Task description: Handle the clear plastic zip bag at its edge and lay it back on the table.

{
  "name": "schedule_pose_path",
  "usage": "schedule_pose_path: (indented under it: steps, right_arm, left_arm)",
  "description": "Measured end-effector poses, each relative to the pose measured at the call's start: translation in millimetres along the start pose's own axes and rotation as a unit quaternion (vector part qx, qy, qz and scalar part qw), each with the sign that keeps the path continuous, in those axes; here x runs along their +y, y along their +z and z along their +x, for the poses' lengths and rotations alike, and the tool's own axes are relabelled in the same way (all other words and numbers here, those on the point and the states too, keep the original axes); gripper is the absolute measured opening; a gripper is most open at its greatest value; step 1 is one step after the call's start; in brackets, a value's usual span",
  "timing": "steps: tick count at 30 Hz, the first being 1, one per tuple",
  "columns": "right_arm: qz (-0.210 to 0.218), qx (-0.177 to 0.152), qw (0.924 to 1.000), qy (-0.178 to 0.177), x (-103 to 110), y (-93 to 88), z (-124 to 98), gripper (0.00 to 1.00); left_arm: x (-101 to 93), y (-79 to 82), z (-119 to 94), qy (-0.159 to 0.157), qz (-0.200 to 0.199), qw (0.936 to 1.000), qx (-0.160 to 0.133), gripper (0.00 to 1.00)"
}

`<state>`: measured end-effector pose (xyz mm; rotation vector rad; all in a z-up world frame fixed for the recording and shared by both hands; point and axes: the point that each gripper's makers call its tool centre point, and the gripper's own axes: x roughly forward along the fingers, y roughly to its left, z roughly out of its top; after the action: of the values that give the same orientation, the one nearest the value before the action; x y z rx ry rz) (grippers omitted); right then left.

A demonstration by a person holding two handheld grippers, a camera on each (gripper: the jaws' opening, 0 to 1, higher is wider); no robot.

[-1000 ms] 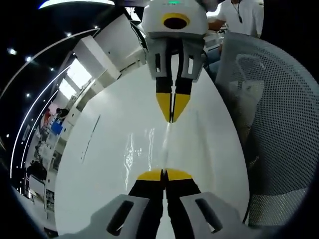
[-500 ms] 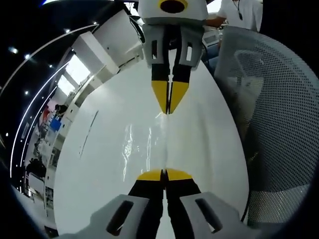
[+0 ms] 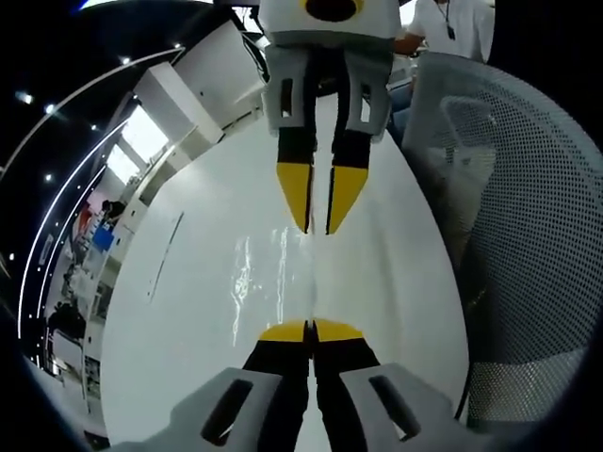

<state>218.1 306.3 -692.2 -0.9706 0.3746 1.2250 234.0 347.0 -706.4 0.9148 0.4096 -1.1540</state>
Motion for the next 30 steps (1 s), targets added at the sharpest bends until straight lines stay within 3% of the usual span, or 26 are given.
schedule_pose_path:
  steps: [9, 30]
  right_arm:
    - [-0.003, -0.008, 1.0000, 0.003, -0.1, 8.8, 5.6, 0.05]
    - [-0.009, -0.014, 0.9998, 0.012, 2.3, 16.9, 17.3, 0.04]
  left_arm:
    - [-7.8, 5.3, 1.7, -0.018, 0.009, 0.9998, 0.005, 0.00]
    - [-7.1, 17.9, 4.6, -0.023, 0.003, 0.9997, -0.004, 0.00]
